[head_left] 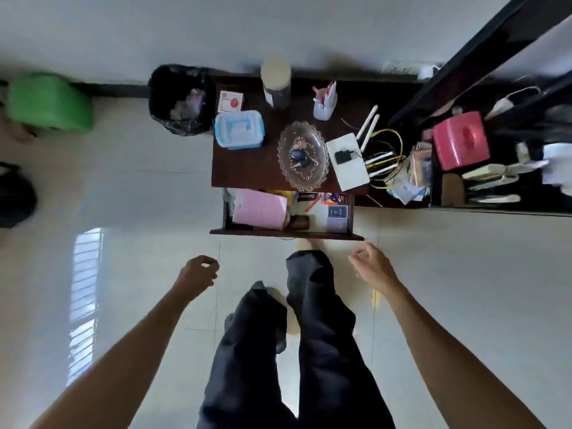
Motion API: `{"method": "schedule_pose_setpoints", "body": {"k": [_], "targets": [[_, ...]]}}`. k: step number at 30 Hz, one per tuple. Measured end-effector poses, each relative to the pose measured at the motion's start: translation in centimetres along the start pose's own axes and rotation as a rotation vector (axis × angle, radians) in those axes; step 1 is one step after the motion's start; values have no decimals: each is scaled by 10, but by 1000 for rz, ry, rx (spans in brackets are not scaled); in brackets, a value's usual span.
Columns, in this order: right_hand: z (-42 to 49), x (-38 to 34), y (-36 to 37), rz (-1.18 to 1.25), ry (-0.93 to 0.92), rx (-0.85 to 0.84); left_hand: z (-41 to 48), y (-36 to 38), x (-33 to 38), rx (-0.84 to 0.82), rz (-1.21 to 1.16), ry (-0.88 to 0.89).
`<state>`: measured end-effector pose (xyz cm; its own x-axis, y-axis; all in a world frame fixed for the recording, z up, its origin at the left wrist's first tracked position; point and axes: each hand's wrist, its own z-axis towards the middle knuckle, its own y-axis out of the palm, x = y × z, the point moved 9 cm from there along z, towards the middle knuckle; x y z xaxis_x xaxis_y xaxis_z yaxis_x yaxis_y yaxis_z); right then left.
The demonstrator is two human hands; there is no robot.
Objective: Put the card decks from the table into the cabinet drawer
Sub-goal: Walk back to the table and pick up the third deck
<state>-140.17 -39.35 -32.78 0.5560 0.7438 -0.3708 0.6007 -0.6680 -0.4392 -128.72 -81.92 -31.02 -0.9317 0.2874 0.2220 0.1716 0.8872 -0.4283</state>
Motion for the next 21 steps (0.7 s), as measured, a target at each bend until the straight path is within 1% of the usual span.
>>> {"method": "schedule_pose_setpoints", "body": {"k": [5, 9, 12, 16, 18, 21], "targets": [[-140, -38, -44, -6, -37, -15, -149, -52, -22, -42, -136, 20], [-204, -58, -59, -103, -73, -42, -223, -65, -56, -30, -268, 21], [-222, -72, -65, -201, -90, -52, -257, -67, -90, 27, -387, -4], [-212, -99, -66, -403, -107, -96, -297, -51, -148, 115, -583, -86], [-198, -126, -58, -496, -147, -139, -316, -38, -174, 180, -696, -134], [-185, -175, -31, -668, -257, -209, -351, -4, -217, 278, -904, -241]]}}
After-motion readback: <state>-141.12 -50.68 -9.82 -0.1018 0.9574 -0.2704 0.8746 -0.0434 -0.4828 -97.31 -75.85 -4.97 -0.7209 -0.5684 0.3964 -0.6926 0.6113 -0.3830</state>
